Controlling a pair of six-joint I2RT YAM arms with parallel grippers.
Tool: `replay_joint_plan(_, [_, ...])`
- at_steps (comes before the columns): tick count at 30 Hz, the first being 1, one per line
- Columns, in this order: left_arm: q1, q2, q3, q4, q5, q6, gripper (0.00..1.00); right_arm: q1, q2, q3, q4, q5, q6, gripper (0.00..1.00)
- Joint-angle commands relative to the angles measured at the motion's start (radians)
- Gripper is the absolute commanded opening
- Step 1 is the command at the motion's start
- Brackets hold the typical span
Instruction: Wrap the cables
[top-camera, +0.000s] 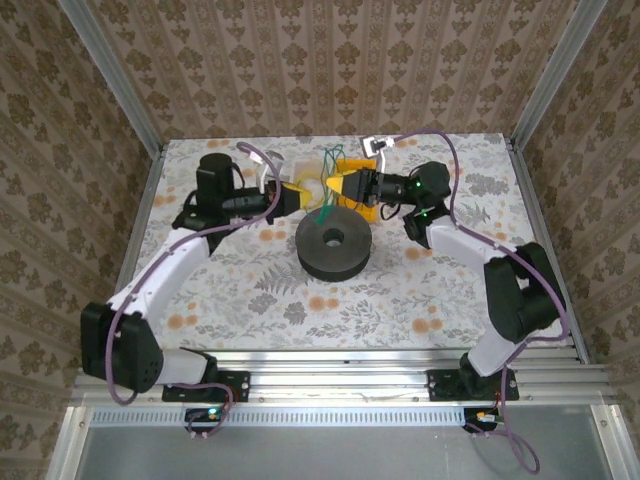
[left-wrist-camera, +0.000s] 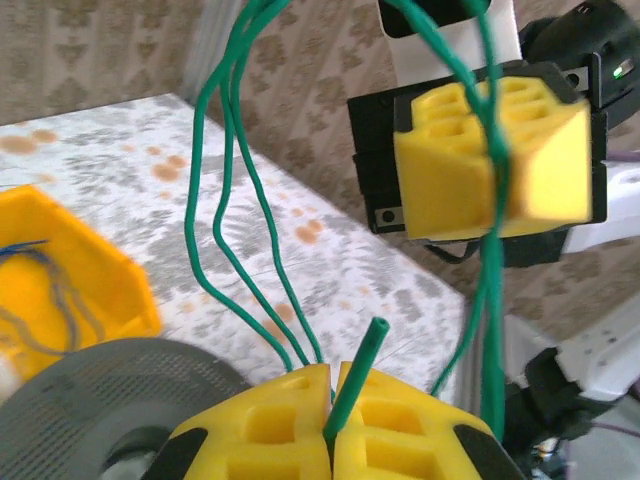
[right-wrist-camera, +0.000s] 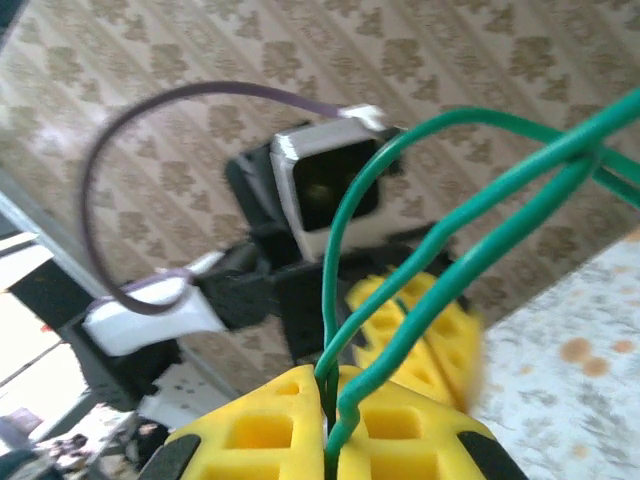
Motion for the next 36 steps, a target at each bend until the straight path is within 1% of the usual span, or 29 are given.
replay_joint_plan(1, [0.043,-0.064,0.116,-0.309,-0.181,0.208,0.00,-0.005,-0.124,-0.024,-0.352,0.040,-0.307,0.00])
replay_joint_plan(4, [0.079,-0.087,0.156,-0.382,-0.229,0.235,0.00,-0.009,-0.191,-0.031,-0.578,0.141,-0.467,0.00])
replay_joint_plan(6, [0.103,-0.103,0.170,-0.403,-0.241,0.243,0.00,-0.012,-0.221,-0.025,-0.733,0.238,-0.572,0.00])
replay_joint_plan(7, [0.113,-0.110,0.175,-0.411,-0.246,0.245,0.00,-0.015,-0.225,-0.024,-0.783,0.278,-0.608,0.00])
replay_joint_plan(8, [0.120,-0.116,0.182,-0.419,-0.250,0.246,0.00,-0.020,-0.260,-0.030,-0.813,0.315,-0.629,0.00])
replay_joint_plan(12, [0.138,-0.131,0.206,-0.453,-0.273,0.262,0.00,-0.061,-0.289,-0.075,-0.807,0.380,-0.613,0.00])
replay_joint_plan(18, [0.155,-0.151,0.214,-0.474,-0.280,0.272,0.00,-0.124,-0.325,-0.114,-0.838,0.425,-0.614,0.00])
replay_joint_plan(19, [0.159,-0.152,0.214,-0.478,-0.310,0.274,0.00,-0.139,-0.331,-0.119,-0.849,0.436,-0.613,0.00])
replay_joint_plan(22, [0.171,-0.154,0.215,-0.485,-0.313,0.279,0.00,-0.180,-0.347,-0.135,-0.864,0.455,-0.609,0.00])
replay_joint_plan(25, [0.172,-0.152,0.214,-0.474,-0.309,0.270,0.00,-0.196,-0.338,-0.140,-0.840,0.413,-0.586,0.01])
replay_joint_plan(26, [0.172,-0.149,0.212,-0.466,-0.306,0.265,0.00,-0.194,-0.332,-0.142,-0.817,0.391,-0.576,0.11])
replay_joint_plan(27, [0.172,-0.146,0.210,-0.454,-0.302,0.257,0.00,-0.192,-0.323,-0.146,-0.781,0.365,-0.556,0.14])
replay_joint_plan(28, [0.172,-0.142,0.208,-0.441,-0.295,0.249,0.00,-0.189,-0.318,-0.150,-0.748,0.351,-0.535,0.08])
replay_joint_plan(29, [0.172,-0.138,0.207,-0.435,-0.294,0.243,0.00,-0.184,-0.314,-0.149,-0.723,0.341,-0.526,0.00])
replay_joint_plan(31, [0.169,-0.128,0.201,-0.416,-0.294,0.228,0.00,-0.170,-0.307,-0.142,-0.671,0.313,-0.508,0.00])
replay_joint_plan(32, [0.166,-0.123,0.198,-0.407,-0.263,0.221,0.00,-0.164,-0.306,-0.138,-0.651,0.305,-0.502,0.00])
replay_joint_plan(33, [0.160,-0.116,0.194,-0.400,-0.257,0.214,0.00,-0.162,-0.302,-0.131,-0.629,0.288,-0.494,0.00])
replay_joint_plan(36, [0.135,-0.095,0.182,-0.371,-0.245,0.202,0.00,-0.160,-0.284,-0.121,-0.513,0.204,-0.439,0.00])
